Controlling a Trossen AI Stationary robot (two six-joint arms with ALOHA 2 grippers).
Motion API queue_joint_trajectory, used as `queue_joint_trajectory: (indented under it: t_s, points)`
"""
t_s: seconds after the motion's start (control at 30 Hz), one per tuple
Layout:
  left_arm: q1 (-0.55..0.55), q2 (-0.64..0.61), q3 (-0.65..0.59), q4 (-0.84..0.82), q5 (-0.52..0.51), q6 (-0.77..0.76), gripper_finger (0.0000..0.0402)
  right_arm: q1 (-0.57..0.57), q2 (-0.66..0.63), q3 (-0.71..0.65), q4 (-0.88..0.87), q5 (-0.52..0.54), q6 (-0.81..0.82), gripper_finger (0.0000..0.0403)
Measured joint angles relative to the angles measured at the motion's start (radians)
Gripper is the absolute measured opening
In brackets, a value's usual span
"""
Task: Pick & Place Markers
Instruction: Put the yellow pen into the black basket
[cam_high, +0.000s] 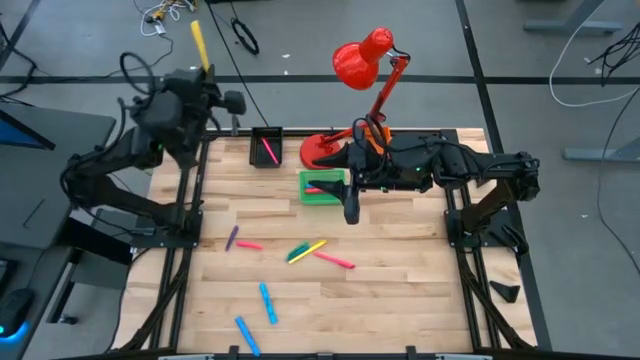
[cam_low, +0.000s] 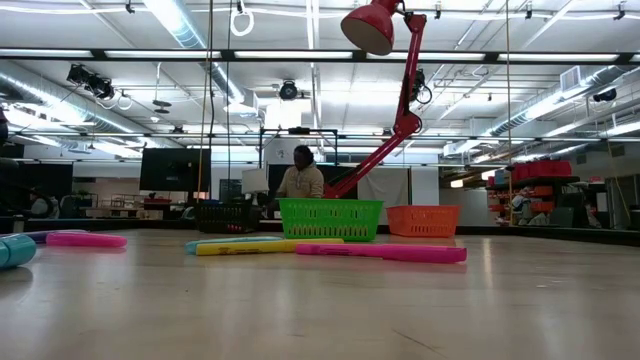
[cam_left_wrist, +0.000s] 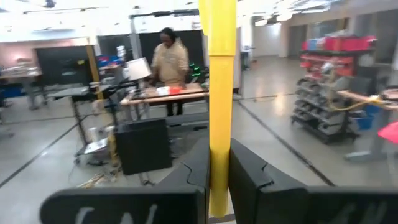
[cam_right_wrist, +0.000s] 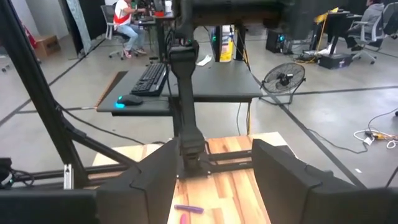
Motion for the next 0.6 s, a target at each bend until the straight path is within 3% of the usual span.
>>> queue_joint_trajectory:
  t_s: [0.17,0.6]
  points:
    - [0.112,0.032,0.001,-0.092,0.127,-0.085,0.0035,0.000,0.000,0.000,-0.039,-0.001,0.000,0.0206]
    - [0.446,0.143,0.000,-0.490,0.619,-0.510,0.0035,0.000,0.000,0.000,-0.056,0.000,0.007,0.0206]
